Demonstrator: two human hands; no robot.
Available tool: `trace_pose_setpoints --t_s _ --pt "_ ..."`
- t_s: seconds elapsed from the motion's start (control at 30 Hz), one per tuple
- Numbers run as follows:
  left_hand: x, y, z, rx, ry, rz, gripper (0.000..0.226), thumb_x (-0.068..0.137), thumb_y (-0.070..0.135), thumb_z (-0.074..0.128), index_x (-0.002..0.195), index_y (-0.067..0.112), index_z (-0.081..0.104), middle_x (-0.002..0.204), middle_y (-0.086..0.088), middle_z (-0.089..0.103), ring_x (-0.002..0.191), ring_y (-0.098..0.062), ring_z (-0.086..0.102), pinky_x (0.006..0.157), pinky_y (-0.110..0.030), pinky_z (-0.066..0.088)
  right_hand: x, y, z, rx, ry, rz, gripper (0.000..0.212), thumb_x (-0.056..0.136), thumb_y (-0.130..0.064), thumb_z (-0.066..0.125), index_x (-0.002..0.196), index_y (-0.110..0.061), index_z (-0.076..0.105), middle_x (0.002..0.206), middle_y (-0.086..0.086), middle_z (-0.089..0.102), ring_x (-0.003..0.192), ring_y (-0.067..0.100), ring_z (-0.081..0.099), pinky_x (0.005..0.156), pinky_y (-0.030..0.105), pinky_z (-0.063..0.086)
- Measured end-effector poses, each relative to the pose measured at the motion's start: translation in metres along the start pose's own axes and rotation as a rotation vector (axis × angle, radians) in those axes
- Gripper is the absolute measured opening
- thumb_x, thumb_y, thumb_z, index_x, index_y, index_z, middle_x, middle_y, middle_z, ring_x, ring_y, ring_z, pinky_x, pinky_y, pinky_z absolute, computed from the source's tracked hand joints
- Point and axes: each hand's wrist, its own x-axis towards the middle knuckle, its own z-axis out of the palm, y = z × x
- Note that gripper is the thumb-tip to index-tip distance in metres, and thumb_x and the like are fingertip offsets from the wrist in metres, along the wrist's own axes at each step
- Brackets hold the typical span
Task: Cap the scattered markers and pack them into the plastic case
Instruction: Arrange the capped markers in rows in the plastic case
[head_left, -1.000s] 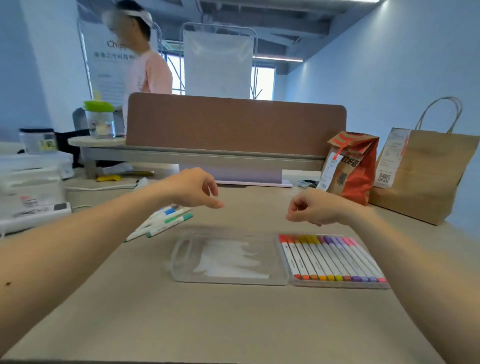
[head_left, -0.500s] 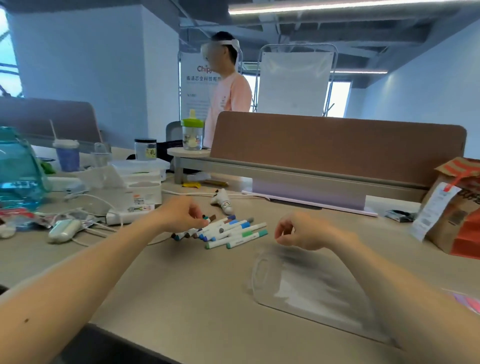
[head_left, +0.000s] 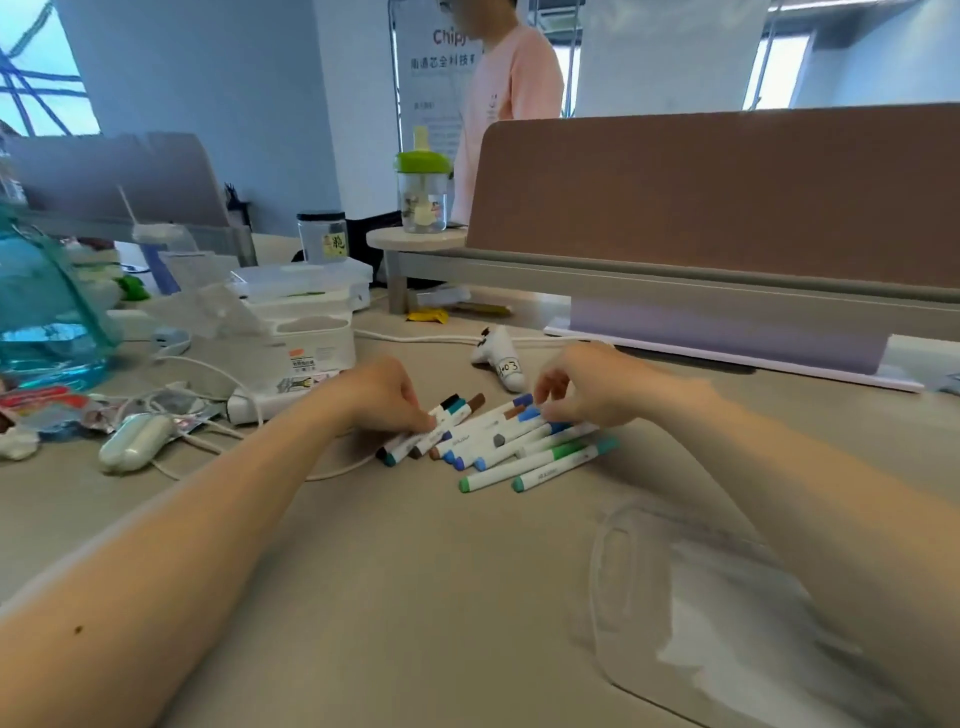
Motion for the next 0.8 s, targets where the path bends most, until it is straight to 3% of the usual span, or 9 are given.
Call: trace_pose_setpoints --t_s 0.2,0.4,0.5,0.67,0.8 --pt "0.016 0.009 -0.005 0.090 -0.134 -0.040 0.038 0.083 0.045 0.074 0.101 0.011 0.074 0.104 0.000 0.070 0.096 -0.017 0.060 0.080 -0.028 0.047 0.031 0.000 0.012 0.055 -0.069 -0.056 0.013 0.088 -0.032 0.071 0.101 -0.029 0.069 0.092 -0.014 0.062 0.079 0.003 0.054 0.063 0.020 0.037" --pt "0.010 0.011 -0.001 0.098 -0.075 -0.015 0.038 0.085 0.045 0.071 0.101 0.010 0.074 0.102 -0.005 0.071 0.096 -0.020 0.062 0.081 -0.032 0.050 0.017 0.005 0.015 0.038 -0.018 0.012 0.013 0.090 -0.030 0.067 0.103 -0.029 0.068 0.097 -0.012 0.063 0.084 0.004 0.055 0.071 0.022 0.044" --pt "0.002 0.007 0.001 0.024 -0.026 0.013 0.036 0.088 0.042 0.069 0.097 0.008 0.075 0.101 -0.010 0.072 0.096 -0.022 0.063 0.083 -0.034 0.050 0.007 0.006 0.012 0.030 0.033 0.062 0.014 0.092 -0.030 0.065 0.105 -0.029 0.069 0.099 -0.013 0.063 0.085 0.003 0.056 0.080 0.024 0.048" --pt "-0.008 0.009 0.006 -0.147 0.077 0.066 0.019 0.092 0.034 0.065 0.089 0.016 0.070 0.093 -0.005 0.068 0.088 -0.017 0.061 0.071 -0.027 0.046 0.004 0.007 0.010 0.027 0.018 0.108 0.016 0.094 -0.030 0.064 0.109 -0.028 0.067 0.099 -0.013 0.061 0.082 0.001 0.054 0.070 0.017 0.042" --pt "-0.007 0.013 0.014 -0.328 0.126 0.084 0.015 0.097 0.026 0.058 0.095 0.014 0.066 0.092 -0.006 0.068 0.086 -0.019 0.062 0.067 -0.027 0.043 0.016 0.014 0.006 0.019 -0.039 0.067 0.016 0.091 -0.030 0.067 0.106 -0.035 0.067 0.101 -0.014 0.064 0.089 0.006 0.058 0.082 0.025 0.051"
